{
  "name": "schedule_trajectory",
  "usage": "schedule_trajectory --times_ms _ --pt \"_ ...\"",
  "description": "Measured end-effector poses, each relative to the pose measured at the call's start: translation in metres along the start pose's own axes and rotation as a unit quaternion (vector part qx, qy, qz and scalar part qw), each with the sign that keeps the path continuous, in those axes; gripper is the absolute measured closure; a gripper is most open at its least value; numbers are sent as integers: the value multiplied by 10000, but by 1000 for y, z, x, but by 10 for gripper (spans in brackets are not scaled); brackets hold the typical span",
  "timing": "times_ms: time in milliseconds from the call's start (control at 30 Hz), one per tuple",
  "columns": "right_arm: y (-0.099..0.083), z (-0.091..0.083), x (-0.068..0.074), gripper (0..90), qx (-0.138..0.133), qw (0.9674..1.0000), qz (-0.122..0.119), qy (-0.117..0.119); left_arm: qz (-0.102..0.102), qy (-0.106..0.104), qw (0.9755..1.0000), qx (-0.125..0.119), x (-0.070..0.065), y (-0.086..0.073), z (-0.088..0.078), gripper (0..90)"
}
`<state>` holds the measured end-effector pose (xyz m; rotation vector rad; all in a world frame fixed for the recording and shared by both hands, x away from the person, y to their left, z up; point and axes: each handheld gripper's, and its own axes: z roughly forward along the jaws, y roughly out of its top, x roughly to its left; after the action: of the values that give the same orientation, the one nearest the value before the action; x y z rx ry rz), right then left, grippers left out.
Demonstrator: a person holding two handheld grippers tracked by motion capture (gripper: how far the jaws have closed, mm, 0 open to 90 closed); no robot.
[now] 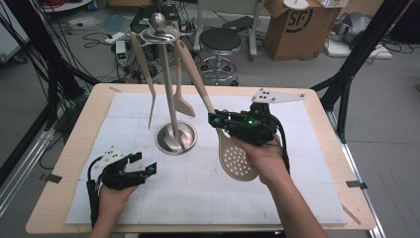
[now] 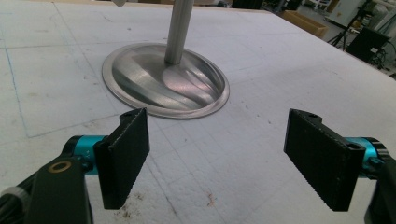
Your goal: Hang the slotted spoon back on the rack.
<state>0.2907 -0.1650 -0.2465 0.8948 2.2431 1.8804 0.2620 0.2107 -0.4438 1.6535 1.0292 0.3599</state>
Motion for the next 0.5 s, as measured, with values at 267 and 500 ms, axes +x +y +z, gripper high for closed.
schedule_trajectory --times_ms 267,500 --pt "1 4 2 788 61 10000 -54 22 -13 -7 10000 -23 0 0 -1 230" --pt "4 12 2 789 158 9998 -73 -36 16 11 10000 -31 1 0 -1 230"
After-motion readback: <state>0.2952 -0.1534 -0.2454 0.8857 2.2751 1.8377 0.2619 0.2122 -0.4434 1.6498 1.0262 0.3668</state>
